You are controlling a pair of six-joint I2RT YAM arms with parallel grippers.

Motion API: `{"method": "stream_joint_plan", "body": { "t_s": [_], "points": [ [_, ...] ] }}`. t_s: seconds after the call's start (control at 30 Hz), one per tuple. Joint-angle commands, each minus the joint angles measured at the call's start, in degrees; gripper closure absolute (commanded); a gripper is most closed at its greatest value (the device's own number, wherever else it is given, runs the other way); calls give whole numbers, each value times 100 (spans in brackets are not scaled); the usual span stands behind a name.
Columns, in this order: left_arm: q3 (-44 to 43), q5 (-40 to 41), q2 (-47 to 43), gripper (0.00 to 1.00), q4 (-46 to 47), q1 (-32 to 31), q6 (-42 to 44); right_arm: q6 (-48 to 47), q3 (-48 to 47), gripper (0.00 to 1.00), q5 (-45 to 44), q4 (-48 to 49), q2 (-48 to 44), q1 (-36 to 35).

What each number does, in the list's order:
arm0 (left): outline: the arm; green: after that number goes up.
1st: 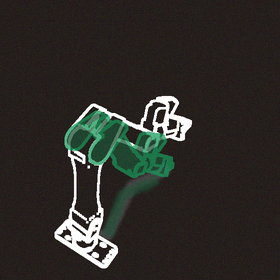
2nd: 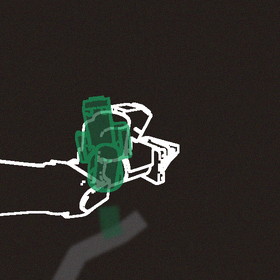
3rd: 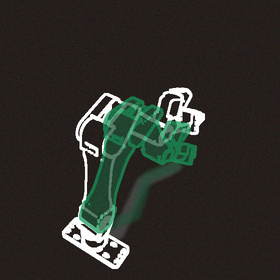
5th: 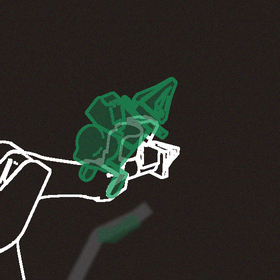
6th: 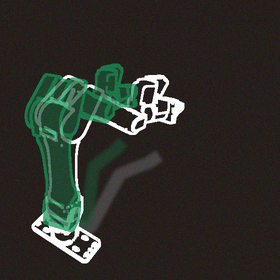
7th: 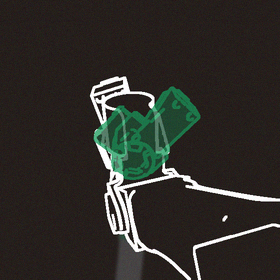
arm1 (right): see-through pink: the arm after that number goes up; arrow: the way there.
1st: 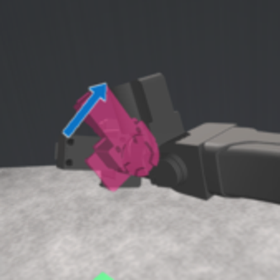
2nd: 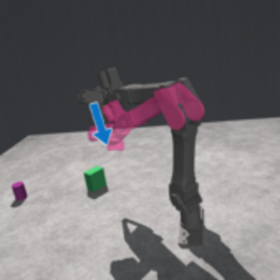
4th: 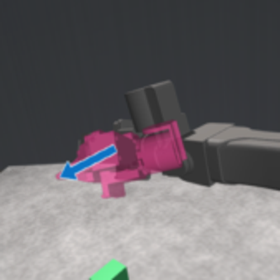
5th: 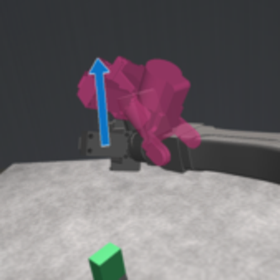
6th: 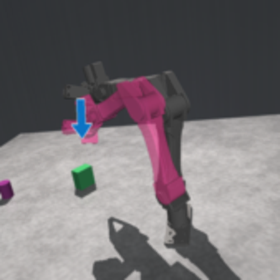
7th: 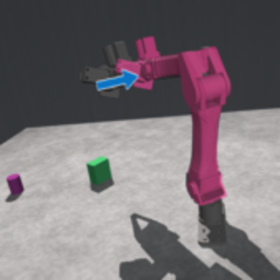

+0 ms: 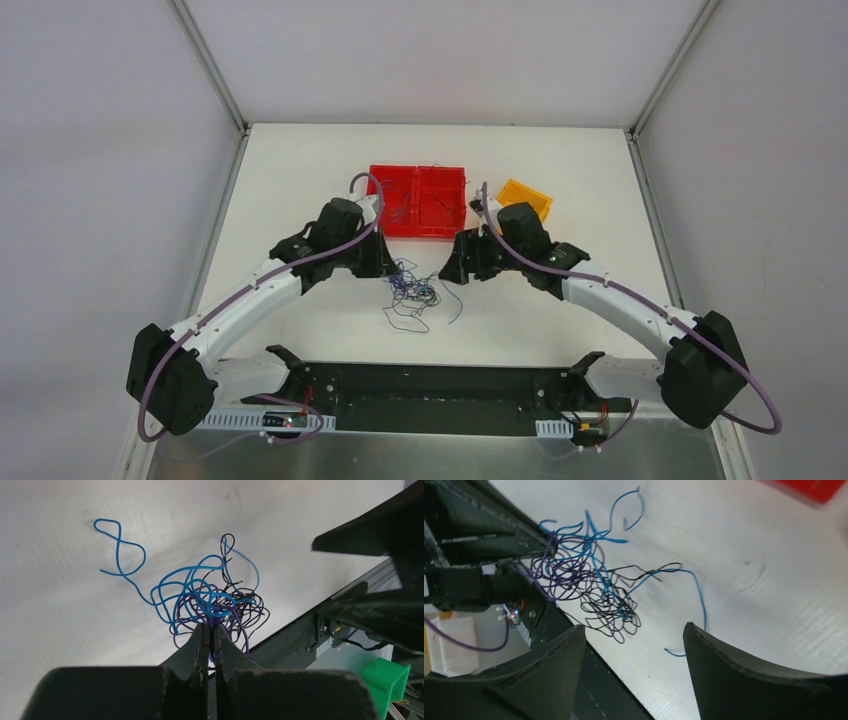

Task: Untangle the cables

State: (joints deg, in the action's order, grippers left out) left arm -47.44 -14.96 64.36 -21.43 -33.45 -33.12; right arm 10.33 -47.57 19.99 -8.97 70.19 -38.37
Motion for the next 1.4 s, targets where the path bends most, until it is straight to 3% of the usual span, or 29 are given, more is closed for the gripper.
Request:
{"method": "stream_joint_plan", "body": {
  "t_s": [0.0,0.17,0.47,0.77,0.9,1.0,1.37],
  "points": [
    [-120,-910,-47,100,778,-73,141,-37,191,23,393,820,-196,-439],
    [-148,-1437,-59,100,1025,-91,219,-235,455,17,578,1042,-337,-648],
    [-177,-1377,-89,100,1054,-91,254,-270,368,47,768,928,-306,-744],
    [-109,-1041,-254,100,1054,-91,265,-175,399,42,586,727,-289,-907],
    [-69,-859,-292,100,1054,-91,230,198,557,28,-224,689,-375,-997],
    [-30,-752,-342,100,1054,-91,214,720,895,24,-935,942,-628,-1007],
    [33,-754,-370,100,1158,-91,140,1855,1466,43,-685,2220,-611,-1167]
  ]
}}
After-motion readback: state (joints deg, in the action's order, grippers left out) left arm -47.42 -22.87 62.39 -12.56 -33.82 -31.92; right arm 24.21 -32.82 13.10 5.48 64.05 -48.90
